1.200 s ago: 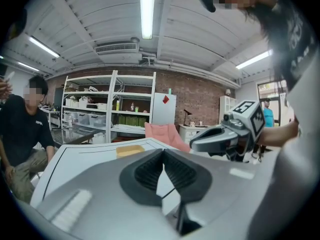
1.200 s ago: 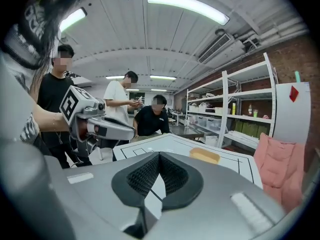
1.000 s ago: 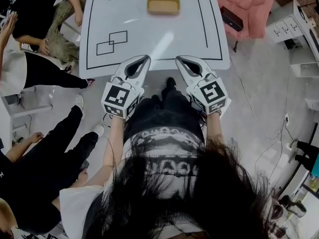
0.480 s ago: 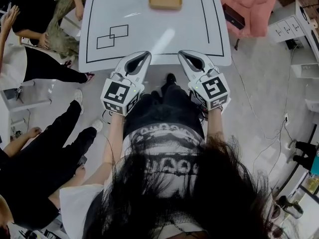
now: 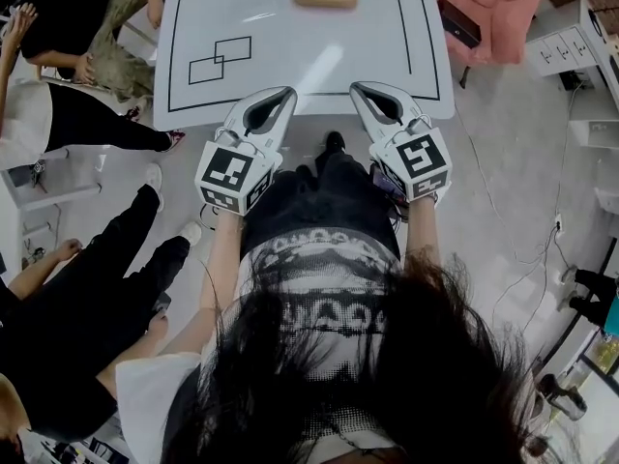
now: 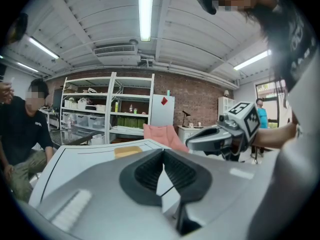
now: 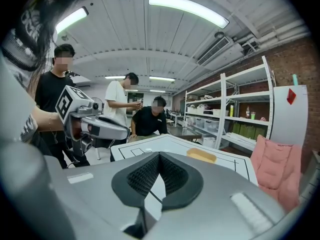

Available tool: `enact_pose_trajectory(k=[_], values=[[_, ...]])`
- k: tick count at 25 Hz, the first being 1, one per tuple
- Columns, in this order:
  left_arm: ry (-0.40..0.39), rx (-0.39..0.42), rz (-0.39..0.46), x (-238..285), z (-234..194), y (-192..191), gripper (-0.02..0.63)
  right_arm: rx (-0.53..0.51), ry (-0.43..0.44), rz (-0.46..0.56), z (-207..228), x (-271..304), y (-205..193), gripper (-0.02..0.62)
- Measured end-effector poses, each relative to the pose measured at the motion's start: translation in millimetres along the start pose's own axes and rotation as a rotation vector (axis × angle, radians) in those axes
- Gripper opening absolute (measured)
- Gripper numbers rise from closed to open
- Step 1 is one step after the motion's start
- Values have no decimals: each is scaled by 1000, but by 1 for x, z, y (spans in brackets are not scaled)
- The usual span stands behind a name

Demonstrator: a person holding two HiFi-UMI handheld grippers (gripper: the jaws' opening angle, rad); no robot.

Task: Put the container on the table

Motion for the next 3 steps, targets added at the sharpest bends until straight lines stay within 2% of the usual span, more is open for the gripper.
enact_pose_trajectory(k=[3], values=[[7,5,4,1,-6,3,0,-5,-4,6,5,3,5,3]])
Point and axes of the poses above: the fingertips, and each gripper's own axes: x forward along the fingers, z to its right, y out of its top, the point moved 1 cm from there along -x, backward along the fingers, and after that the axes turned 15 degrees about -z, right-handed, at the moved point
